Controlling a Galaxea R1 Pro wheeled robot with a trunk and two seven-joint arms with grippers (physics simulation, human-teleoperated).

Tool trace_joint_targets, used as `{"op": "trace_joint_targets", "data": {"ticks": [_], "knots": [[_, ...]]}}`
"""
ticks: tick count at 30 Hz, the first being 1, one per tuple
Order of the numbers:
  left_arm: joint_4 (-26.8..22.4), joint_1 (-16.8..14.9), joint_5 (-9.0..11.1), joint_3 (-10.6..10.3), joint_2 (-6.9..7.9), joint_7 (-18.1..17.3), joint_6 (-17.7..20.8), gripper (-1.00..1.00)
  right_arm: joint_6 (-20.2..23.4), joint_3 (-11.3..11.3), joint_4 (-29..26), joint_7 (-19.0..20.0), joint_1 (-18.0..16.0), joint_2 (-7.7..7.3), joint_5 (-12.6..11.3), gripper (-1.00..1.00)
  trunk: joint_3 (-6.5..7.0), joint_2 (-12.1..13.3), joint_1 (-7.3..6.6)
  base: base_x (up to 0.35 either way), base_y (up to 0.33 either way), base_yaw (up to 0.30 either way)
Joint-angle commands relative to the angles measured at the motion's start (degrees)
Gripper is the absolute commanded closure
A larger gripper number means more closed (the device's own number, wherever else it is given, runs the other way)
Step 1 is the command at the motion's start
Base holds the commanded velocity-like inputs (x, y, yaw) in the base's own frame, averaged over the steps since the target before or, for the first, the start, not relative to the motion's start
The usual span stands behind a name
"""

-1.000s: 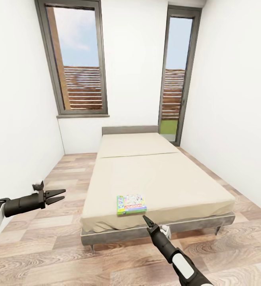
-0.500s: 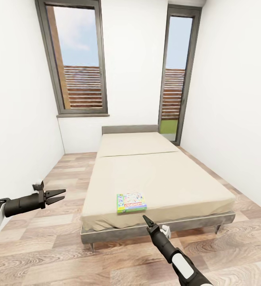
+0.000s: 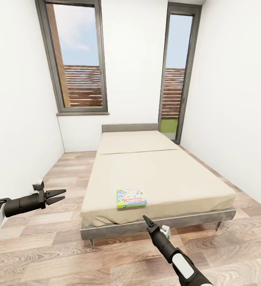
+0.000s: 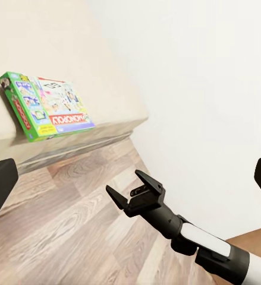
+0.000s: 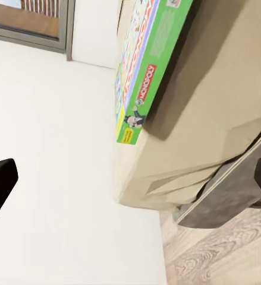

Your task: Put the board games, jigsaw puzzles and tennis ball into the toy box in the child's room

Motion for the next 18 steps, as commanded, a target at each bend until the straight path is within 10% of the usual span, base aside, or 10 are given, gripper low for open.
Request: {"op": "trace_joint_targets", "data": {"ticks": [1, 18], "knots": [[0.0, 0.0, 0.1, 0.0, 0.00, -0.1, 0.6, -1.00, 0.5, -0.4, 0.0, 0.2, 0.0, 0.05, -0.3, -1.00, -0.06, 0.0, 0.00, 0.000, 0.000, 0.000], [0.0, 0.0, 0.1, 0.0, 0.01, -0.1, 0.6, -1.00, -0.1, -0.7, 0.0, 0.3, 0.0, 0.05, -0.5, -1.00, -0.96, -2.0, 1.09, 0.000, 0.000, 0.000]]}}
